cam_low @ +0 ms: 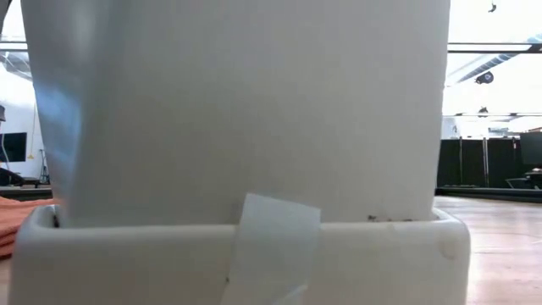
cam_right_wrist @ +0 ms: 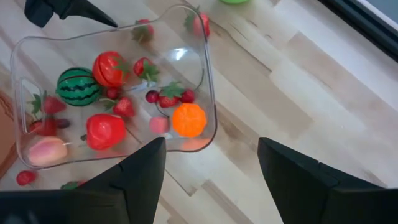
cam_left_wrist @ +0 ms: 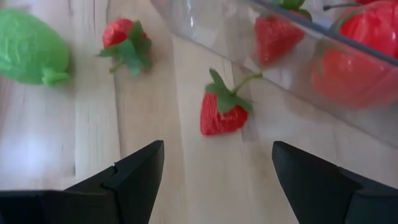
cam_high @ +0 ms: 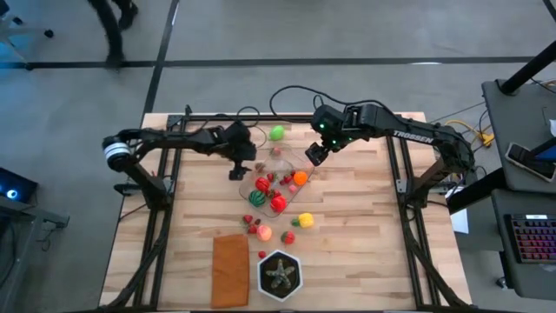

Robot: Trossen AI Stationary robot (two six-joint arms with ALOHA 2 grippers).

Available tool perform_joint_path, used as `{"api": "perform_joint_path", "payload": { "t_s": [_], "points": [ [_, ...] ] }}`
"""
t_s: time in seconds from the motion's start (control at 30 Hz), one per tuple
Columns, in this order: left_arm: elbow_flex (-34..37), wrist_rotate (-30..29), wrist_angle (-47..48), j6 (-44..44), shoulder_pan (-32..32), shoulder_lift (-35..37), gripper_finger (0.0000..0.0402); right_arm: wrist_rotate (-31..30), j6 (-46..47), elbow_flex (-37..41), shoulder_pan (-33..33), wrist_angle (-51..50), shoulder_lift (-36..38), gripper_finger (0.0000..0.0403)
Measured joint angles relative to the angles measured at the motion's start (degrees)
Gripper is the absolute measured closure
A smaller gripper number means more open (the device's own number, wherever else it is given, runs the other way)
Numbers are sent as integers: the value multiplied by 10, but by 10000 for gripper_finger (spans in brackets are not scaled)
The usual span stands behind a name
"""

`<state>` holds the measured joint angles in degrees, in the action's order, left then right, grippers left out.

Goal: Pick and placing Produce into tupperware
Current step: Put the red strawberry into the transparent bin

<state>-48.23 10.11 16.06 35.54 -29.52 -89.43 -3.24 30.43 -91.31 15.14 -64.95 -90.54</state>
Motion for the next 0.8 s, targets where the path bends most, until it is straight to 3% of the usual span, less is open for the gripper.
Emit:
{"api": "perform_joint_path", "payload": {
  "t_s": [0.4,0.8],
  "points": [
    [-3,61,-40,54,3,-31,118,-14,-5,2,1,0,0,159],
    [-24,62,-54,70,3,-87,118,-15,-7,4,2,1,-3,163]
  ]
}}
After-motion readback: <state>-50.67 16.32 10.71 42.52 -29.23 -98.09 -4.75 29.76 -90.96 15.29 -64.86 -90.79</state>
